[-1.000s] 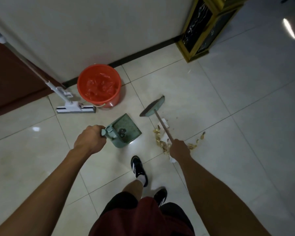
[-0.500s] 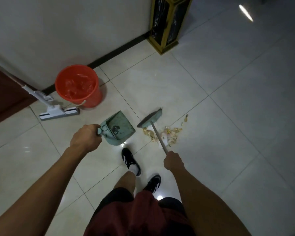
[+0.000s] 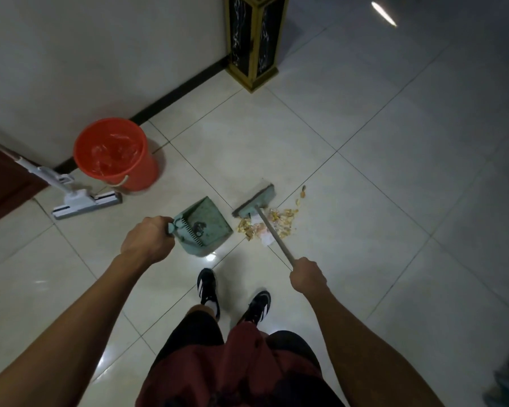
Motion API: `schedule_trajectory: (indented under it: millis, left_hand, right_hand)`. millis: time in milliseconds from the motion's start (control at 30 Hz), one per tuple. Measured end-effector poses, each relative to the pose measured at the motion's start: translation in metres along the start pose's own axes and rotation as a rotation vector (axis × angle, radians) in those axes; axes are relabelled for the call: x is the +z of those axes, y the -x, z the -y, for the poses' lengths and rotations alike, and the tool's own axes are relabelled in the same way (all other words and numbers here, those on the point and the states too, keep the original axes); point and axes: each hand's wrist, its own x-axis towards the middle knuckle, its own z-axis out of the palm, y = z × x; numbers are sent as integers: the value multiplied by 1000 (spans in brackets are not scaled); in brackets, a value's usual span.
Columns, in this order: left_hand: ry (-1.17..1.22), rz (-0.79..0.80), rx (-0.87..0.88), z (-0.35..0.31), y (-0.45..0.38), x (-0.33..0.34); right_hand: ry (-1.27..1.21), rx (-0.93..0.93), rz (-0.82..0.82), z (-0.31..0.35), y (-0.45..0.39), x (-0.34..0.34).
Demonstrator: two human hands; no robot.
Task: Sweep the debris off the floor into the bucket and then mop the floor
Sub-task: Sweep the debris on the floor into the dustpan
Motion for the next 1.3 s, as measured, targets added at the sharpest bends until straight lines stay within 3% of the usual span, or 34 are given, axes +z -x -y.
schedule_trajectory:
  millis: [600, 800, 967, 1300]
  left_hand:
    - [-102, 119, 94, 3, -67, -9]
    - [-143, 143, 128, -8, -73, -8]
    - [-179, 143, 146, -22, -67, 0]
    - [-193, 125, 115, -49, -29, 21]
  right_hand:
    - [-181, -8, -41, 124, -95, -31]
    - [-173, 97, -2, 100, -67, -10]
    - [-341, 226, 58, 73, -45, 7]
    - [-528, 273, -43, 12, -66, -14]
